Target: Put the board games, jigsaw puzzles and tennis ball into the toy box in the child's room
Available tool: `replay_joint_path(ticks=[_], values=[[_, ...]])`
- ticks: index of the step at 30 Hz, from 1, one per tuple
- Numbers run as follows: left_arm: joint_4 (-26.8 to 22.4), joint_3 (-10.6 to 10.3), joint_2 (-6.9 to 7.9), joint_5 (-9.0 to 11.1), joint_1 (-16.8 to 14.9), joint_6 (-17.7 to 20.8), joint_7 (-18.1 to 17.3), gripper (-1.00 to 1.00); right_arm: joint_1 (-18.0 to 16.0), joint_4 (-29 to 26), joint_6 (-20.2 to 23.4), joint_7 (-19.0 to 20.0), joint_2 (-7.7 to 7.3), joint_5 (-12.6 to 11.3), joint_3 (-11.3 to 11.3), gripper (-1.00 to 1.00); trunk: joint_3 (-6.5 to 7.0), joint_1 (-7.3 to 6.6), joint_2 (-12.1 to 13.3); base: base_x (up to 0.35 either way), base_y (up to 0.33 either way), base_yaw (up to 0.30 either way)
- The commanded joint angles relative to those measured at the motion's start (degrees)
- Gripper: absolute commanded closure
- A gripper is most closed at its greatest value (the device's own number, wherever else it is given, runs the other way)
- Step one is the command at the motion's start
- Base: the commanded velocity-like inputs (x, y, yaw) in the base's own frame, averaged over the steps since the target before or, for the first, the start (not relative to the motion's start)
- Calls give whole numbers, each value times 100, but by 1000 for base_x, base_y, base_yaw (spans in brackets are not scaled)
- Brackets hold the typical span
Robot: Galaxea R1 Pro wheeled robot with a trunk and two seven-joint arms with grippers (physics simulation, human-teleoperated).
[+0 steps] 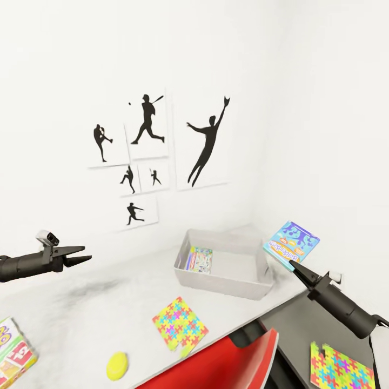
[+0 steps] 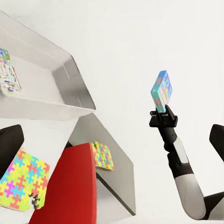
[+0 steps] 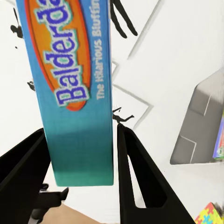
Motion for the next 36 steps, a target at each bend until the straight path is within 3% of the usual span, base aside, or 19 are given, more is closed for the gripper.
replay_joint_path(ticks=[1, 24, 36], values=[[-1, -4, 1, 3, -4, 62, -20, -100, -8, 0, -11, 36, 1, 16, -7, 100, -13, 6, -13, 222, -29, -145], [-1, -4, -1, -1, -4, 56, -20, -100, -8, 0, -81, 44, 8, 16, -7, 100, -13, 6, -13, 66, -30, -267], [-2, -4, -1, -4, 1, 56, -20, -100, -8, -9, -81, 21, 10, 25, -5, 100, -13, 6, -13, -87, 0, -277]])
